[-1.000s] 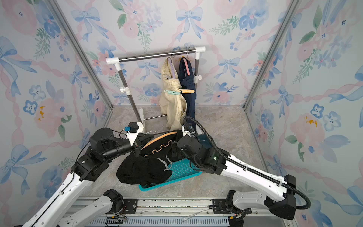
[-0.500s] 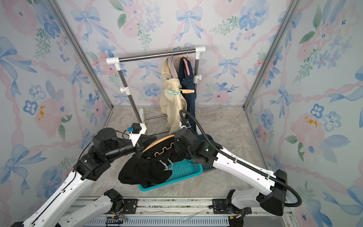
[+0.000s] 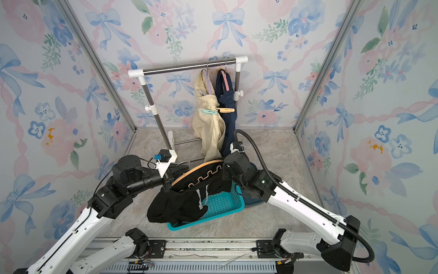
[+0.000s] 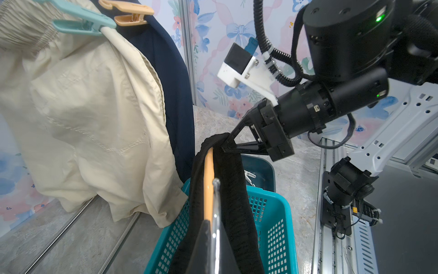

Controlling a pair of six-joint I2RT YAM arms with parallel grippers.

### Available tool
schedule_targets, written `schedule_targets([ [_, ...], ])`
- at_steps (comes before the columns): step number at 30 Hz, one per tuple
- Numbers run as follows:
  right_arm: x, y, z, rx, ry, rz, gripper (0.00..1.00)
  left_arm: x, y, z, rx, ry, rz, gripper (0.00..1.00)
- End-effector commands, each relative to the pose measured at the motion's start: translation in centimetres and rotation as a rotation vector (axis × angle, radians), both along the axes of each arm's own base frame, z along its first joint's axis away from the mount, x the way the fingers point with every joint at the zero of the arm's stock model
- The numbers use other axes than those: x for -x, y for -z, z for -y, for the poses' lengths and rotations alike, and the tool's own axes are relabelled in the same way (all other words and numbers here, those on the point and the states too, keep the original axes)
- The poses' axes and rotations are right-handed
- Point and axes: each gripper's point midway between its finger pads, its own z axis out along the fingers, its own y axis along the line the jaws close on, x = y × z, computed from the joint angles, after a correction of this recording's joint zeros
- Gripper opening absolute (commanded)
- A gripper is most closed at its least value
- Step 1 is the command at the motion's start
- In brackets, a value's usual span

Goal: Remove the clothespins securing shorts to the hanger
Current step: Remove the shorts from the hanger.

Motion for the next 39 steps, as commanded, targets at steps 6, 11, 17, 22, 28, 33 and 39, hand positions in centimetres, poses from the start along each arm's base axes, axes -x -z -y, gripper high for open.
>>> schedule_targets([
  [6, -0.4, 1.5, 4.5, 0.035, 0.112, -0.033, 0.0, 1.1, -2.8, -1.1, 0.017, -0.013, 0.109, 0.0],
  [11, -0.5, 2.3, 6.7, 0.028, 0.16, -0.057, 0.0, 1.2, -3.2, -1.7, 0.014, -0.041, 0.123, 0.0],
  [17, -0.3, 3.4, 7.8, 0.011, 0.182, -0.083, 0.0, 1.2, -3.9, -2.2, 0.022, -0.071, 0.144, 0.0],
  [22, -0.2, 3.3, 7.2, -0.038, 0.147, -0.077, 0.0, 0.5, -4.4, -2.8, 0.03, -0.124, 0.14, 0.0],
  [28, 0.2, 2.0, 3.6, -0.127, 0.009, -0.038, 0.0, -1.2, -5.4, -3.1, 0.044, -0.206, 0.111, 0.0],
  [33, 1.2, 0.5, 1.5, -0.123, -0.062, -0.002, 0.0, -2.4, -6.4, -2.4, 0.047, -0.212, 0.102, 0.0],
  [39, 2.2, 0.0, 0.5, -0.117, -0.097, 0.008, 0.0, -3.1, -8.2, -0.2, 0.065, -0.124, 0.084, 0.0],
])
